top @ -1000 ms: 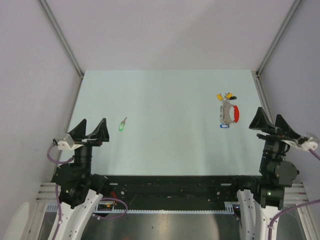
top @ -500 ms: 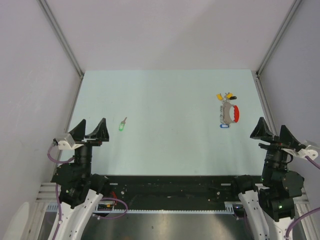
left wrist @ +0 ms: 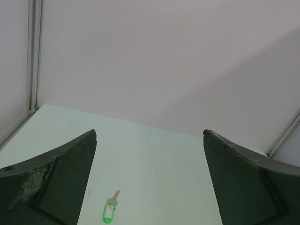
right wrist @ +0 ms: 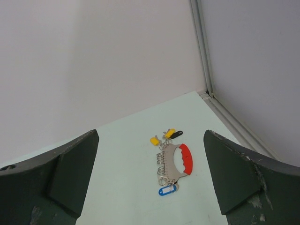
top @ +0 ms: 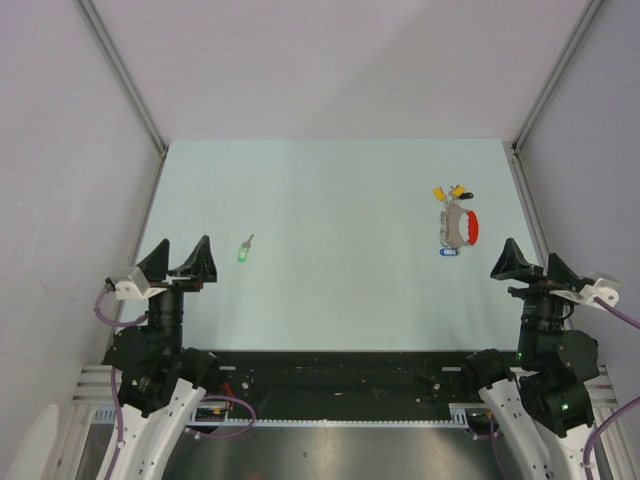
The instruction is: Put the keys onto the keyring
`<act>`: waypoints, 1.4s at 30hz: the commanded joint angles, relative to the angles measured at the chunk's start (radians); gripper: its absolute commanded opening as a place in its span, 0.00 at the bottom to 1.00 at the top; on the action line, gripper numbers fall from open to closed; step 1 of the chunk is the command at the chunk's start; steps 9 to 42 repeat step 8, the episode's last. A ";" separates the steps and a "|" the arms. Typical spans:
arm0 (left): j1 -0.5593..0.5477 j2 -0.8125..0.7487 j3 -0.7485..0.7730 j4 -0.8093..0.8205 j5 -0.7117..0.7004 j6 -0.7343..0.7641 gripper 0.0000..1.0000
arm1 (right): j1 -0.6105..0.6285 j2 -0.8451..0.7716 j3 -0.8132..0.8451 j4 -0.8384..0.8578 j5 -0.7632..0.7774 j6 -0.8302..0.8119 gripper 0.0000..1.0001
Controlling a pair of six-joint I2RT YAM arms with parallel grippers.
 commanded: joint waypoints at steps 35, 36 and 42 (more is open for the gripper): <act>0.016 -0.062 0.024 -0.018 -0.019 0.041 1.00 | 0.017 -0.009 -0.010 0.013 0.014 -0.003 1.00; 0.016 -0.062 0.024 -0.018 -0.019 0.041 1.00 | 0.017 -0.009 -0.010 0.013 0.014 -0.003 1.00; 0.016 -0.062 0.024 -0.018 -0.019 0.041 1.00 | 0.017 -0.009 -0.010 0.013 0.014 -0.003 1.00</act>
